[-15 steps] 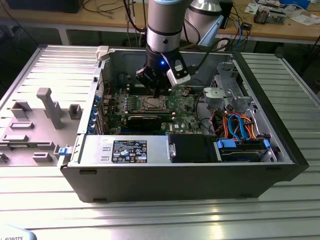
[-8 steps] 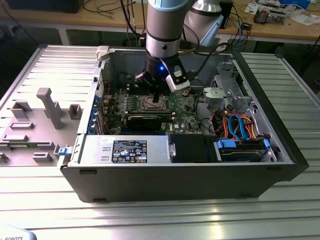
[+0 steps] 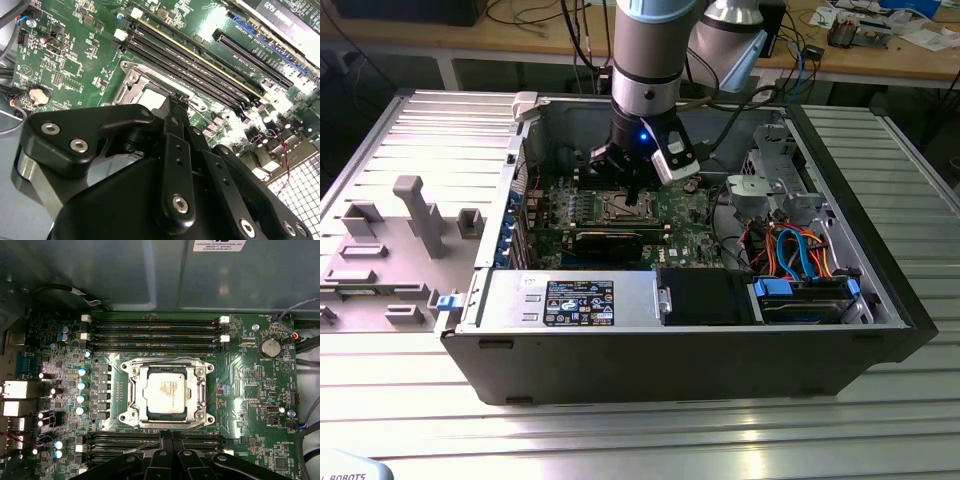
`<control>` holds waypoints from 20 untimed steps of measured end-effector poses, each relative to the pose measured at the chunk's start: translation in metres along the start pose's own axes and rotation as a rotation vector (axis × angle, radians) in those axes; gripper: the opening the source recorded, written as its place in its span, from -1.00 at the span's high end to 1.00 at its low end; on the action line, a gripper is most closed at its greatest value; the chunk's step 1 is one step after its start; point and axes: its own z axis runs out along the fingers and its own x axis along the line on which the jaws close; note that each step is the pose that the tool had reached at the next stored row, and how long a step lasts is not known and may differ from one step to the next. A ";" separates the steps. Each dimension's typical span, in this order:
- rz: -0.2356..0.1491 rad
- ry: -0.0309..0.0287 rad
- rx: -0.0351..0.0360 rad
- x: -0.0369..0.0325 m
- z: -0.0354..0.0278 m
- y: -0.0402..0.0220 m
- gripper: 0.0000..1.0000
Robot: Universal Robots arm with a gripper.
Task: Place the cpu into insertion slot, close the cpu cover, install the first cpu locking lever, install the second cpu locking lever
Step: 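Install the second cpu locking lever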
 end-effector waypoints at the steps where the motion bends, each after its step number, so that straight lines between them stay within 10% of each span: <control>1: 0.000 0.0000 0.0000 0.0000 0.0000 0.0000 0.79; 5: 0.000 0.0004 0.0075 -0.0001 0.0000 -0.0003 0.79; 7: 0.002 0.0155 0.0121 0.0004 0.0026 -0.0024 0.79; 10: 0.003 0.0365 -0.0012 0.0032 0.0033 -0.0073 0.79; 20: -0.037 0.0549 -0.0491 0.0190 0.0186 -0.0195 0.79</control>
